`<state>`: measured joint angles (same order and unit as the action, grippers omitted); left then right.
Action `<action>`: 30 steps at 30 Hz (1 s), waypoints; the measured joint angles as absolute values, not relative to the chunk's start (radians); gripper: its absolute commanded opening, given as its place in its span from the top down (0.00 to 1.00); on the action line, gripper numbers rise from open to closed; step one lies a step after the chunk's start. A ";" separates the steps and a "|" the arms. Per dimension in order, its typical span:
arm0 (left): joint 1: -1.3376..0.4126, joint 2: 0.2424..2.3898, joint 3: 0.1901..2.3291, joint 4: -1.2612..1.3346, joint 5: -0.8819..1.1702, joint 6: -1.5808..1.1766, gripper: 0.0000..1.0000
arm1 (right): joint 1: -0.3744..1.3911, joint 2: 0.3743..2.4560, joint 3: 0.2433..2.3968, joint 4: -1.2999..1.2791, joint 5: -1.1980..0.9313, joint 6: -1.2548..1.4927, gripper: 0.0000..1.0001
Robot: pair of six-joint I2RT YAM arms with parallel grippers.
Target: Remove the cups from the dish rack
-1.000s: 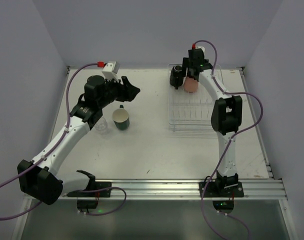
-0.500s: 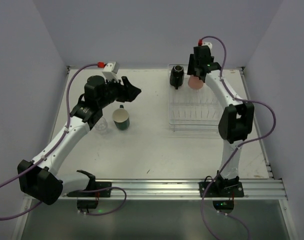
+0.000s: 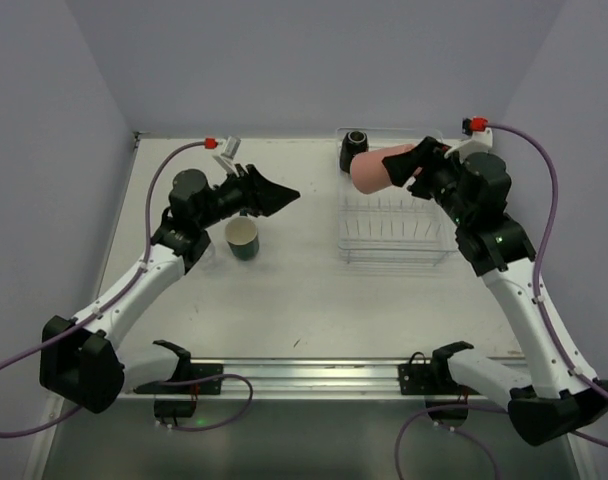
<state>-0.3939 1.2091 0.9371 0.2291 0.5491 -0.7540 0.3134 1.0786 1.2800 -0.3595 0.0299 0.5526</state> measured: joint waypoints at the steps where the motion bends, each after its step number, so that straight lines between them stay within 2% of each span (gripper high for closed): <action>1: -0.394 1.211 0.910 0.294 0.585 -0.800 0.34 | 0.313 1.054 1.235 -0.335 -0.017 0.588 1.00; 5: -0.394 1.216 0.807 0.534 0.687 -0.966 0.32 | 0.314 1.022 1.079 -0.249 -0.187 0.709 1.00; 13: -0.395 1.218 0.742 0.798 0.774 -1.161 0.30 | 0.313 1.017 0.892 -0.036 -0.393 0.884 1.00; 30: -0.411 1.213 0.689 0.824 0.762 -1.230 0.28 | 0.308 1.040 0.737 0.410 -0.577 1.141 1.00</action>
